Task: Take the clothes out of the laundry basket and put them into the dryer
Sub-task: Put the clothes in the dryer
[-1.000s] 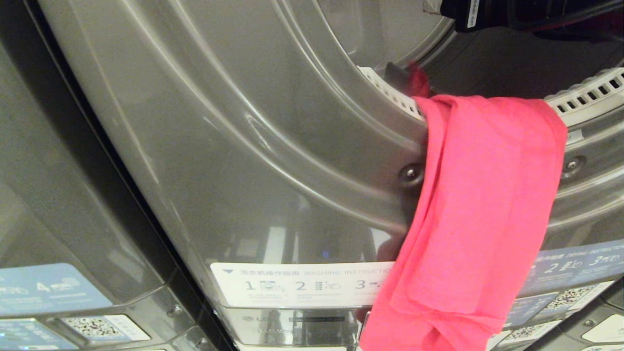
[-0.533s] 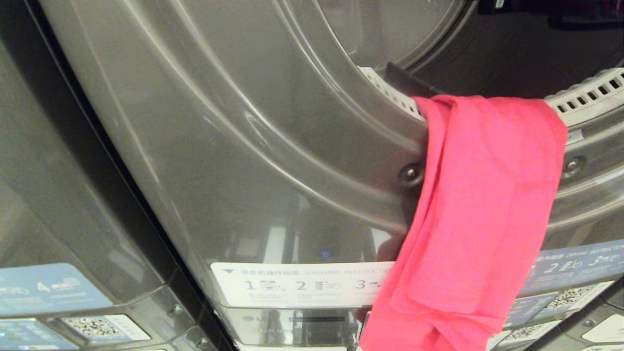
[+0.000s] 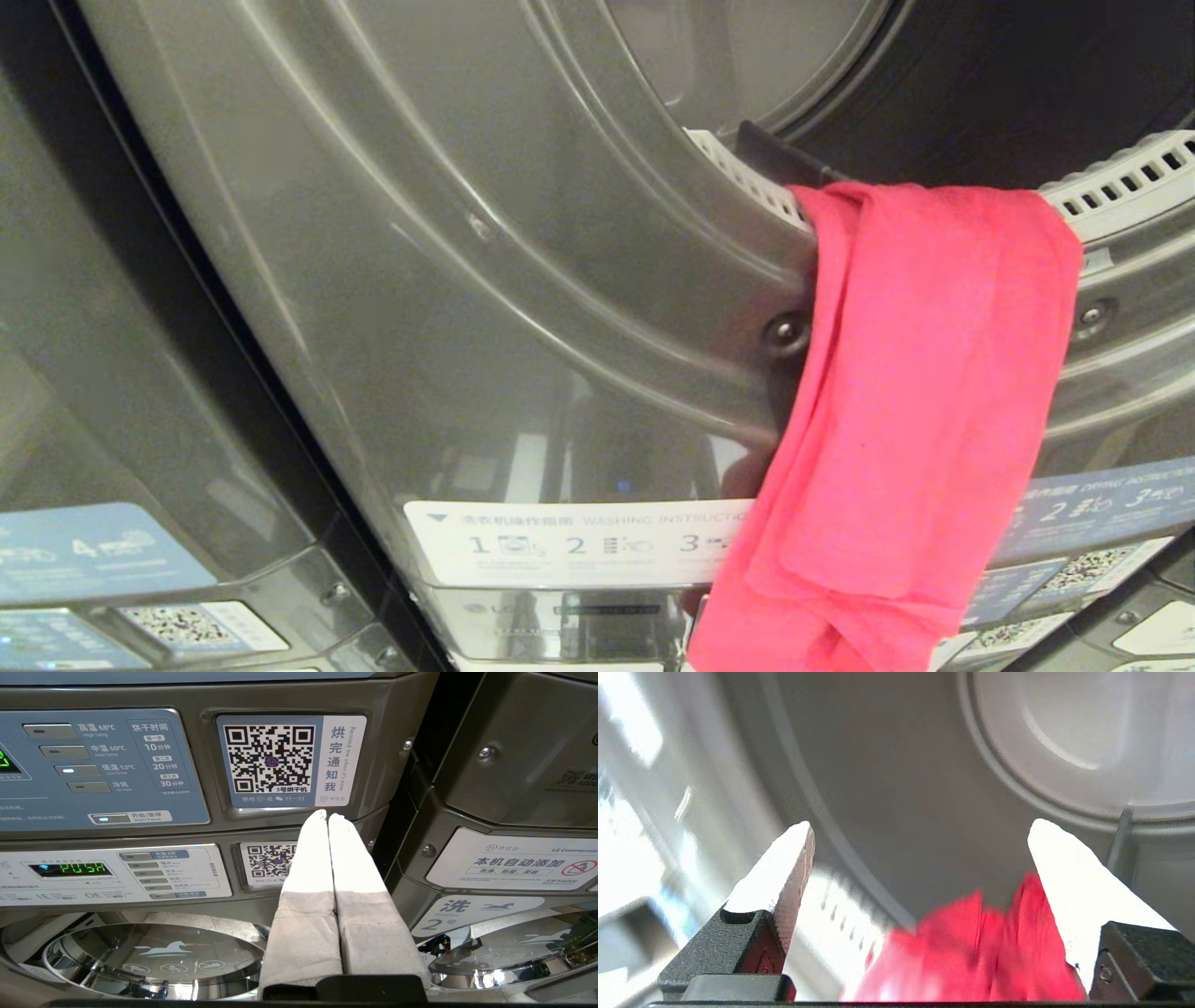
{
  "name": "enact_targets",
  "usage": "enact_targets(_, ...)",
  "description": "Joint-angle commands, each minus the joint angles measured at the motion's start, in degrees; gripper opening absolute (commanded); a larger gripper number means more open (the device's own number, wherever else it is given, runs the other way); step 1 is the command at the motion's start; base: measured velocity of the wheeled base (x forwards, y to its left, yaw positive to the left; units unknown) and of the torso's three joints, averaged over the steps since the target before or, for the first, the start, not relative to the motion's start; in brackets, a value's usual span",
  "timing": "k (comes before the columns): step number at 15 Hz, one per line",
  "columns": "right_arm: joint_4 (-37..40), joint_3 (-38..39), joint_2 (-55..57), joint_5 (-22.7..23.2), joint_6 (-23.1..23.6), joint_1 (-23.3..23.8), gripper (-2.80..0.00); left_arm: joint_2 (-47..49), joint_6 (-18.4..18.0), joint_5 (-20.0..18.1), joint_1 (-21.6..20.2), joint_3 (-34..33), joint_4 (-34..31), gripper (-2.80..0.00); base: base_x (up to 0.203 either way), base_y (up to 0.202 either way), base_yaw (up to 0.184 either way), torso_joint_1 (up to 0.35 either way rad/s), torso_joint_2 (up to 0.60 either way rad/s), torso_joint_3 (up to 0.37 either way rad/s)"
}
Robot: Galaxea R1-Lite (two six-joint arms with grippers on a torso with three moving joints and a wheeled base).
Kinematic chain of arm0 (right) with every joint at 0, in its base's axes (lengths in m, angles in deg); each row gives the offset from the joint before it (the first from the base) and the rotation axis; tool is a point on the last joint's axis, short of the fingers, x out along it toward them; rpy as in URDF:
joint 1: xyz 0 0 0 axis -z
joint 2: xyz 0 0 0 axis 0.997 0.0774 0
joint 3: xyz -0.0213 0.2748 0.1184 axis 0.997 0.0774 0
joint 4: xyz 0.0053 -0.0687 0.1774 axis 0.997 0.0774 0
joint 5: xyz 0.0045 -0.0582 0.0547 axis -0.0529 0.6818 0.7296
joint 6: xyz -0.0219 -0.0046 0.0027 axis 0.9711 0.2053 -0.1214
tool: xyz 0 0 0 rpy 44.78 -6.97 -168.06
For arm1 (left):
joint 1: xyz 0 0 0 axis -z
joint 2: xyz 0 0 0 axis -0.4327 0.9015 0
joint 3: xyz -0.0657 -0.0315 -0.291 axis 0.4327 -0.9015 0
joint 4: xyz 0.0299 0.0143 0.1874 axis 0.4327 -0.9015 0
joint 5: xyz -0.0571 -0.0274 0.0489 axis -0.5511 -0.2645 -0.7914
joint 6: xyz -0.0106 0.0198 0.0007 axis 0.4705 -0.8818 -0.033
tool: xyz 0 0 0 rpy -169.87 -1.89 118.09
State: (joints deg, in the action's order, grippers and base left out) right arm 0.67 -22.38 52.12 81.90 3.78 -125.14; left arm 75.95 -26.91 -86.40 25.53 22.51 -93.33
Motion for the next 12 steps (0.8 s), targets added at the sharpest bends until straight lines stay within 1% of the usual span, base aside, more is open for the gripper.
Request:
enact_targets(1,-3.01,13.18,-11.13,-0.05,1.88,-1.47,0.00,0.00,0.02,0.02,0.02,0.01,-0.04,-2.80,0.000,0.000,0.000,0.000,0.00,0.000)
enact_targets(4,-6.41,27.57,-20.71,-0.12,6.15,-1.89,0.00,0.00,0.02,0.02,-0.02,0.01,-0.04,-2.80,0.000,0.000,0.000,0.000,0.00,0.000)
enact_targets(6,-8.05,36.45,-25.21,-0.18,7.58,-1.45,0.00,0.00,0.02,0.02,0.02,0.01,-0.04,-2.80,0.000,0.000,0.000,0.000,0.00,0.000)
enact_targets(7,-8.64,39.72,-26.78,-0.18,7.94,-1.03,0.00,0.00,0.02,0.02,-0.04,0.01,-0.04,-2.80,0.000,0.000,0.000,0.000,0.00,0.000)
enact_targets(12,-9.23,49.42,-30.97,0.16,8.28,-0.67,0.00,0.00,0.02,0.02,0.02,0.01,-0.04,-2.80,0.000,0.000,0.000,0.000,0.00,0.000)
